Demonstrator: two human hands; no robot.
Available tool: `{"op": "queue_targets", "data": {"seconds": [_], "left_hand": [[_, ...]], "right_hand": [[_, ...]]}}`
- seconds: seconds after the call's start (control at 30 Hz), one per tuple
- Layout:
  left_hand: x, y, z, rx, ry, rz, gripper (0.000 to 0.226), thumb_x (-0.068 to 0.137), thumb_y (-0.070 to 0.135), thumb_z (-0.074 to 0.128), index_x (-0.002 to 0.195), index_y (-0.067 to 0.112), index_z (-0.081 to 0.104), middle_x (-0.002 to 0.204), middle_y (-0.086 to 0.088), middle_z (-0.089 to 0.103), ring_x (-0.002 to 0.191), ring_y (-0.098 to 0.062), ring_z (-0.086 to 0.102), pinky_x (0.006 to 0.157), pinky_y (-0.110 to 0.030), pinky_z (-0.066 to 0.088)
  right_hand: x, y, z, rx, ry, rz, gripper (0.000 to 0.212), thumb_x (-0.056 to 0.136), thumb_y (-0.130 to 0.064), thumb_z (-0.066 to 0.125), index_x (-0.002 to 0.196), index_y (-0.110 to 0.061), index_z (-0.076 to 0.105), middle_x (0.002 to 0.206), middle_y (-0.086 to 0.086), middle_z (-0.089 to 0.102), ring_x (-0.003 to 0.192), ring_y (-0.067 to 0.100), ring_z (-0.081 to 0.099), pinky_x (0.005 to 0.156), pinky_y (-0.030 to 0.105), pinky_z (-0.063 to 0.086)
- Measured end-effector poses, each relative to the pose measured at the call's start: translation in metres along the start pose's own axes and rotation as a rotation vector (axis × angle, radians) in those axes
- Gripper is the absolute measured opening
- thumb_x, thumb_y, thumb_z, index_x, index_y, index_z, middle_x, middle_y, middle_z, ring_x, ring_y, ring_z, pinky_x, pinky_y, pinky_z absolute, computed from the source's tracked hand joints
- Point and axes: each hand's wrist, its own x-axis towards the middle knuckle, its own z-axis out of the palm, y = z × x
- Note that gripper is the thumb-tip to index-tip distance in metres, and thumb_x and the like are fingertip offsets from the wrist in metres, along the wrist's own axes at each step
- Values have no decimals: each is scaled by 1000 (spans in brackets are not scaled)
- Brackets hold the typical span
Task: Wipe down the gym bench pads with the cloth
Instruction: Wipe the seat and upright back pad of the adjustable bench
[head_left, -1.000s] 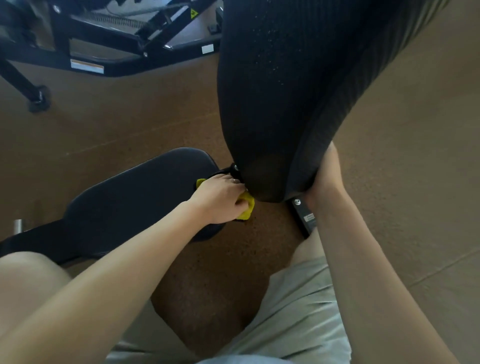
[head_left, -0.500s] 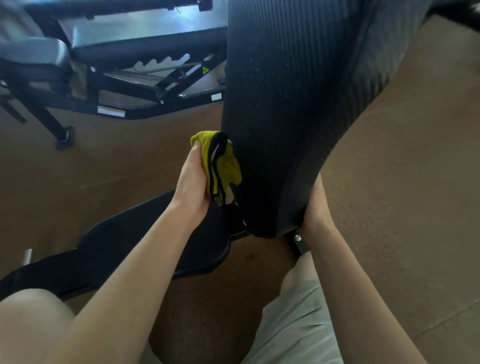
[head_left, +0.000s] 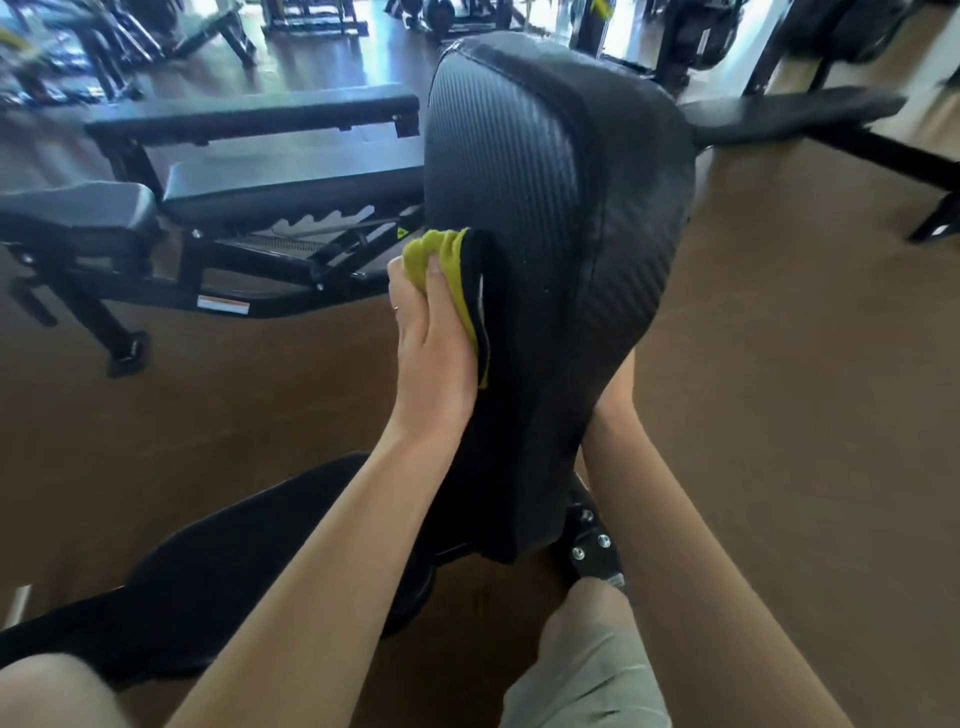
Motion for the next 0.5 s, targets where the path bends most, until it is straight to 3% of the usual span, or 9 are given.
{"op": "queue_targets", "data": {"seconds": [0.07,0.13,0.2,0.3,0.4,0.43,0.5], "left_hand": [[1,0,-1,-17,10,-6,23,106,53,37,123,45,51,130,8,59,127,-12,56,118,-49,38],[1,2,-5,0,20,1,29,107,51,38,125,34,54,119,11,61,120,-13,59,116,-51,40],[1,5,-9,-1,15,8,27,107,48,39,124,38,57,111,17,65,115,-7,61,115,-48,41],[2,14,-14,-5,35,-5,40,104,52,42,139,36,53,125,16,64,122,-6,58,118,-47,38],[8,28,-18,-48,80,25,65,96,58,48,152,25,42,151,-5,51,141,-24,47,122,-53,33],[12,32,-19,-43,97,44,66,96,60,48,152,26,41,157,-8,45,146,-26,42,122,-53,31],[15,42,-19,-23,93,111,50,101,55,44,143,29,49,149,-1,53,140,-13,49,119,-43,37]], "right_hand": [[-2,-5,-4,-18,-31,-62,43,113,-39,32,80,-33,58,60,-24,63,71,4,54,70,26,45],[-13,-15,-5,-72,2,-146,41,112,-37,34,84,-34,63,68,-26,66,77,5,58,80,32,47],[-32,-27,-6,-52,64,-279,36,107,-44,35,106,-31,69,101,-20,74,101,7,66,96,36,49],[-76,-51,-7,-46,144,-756,45,104,-38,40,141,-18,55,140,-2,61,133,10,54,113,37,42],[-102,-64,6,-500,101,-1281,57,101,-17,56,150,8,38,157,22,41,149,31,36,123,47,30],[-102,-64,11,-644,95,-1368,60,100,-14,60,150,9,37,158,26,37,150,35,33,124,50,27],[-96,-63,20,-792,117,-1402,60,100,-16,62,151,5,39,159,25,37,152,38,30,125,51,25]]}}
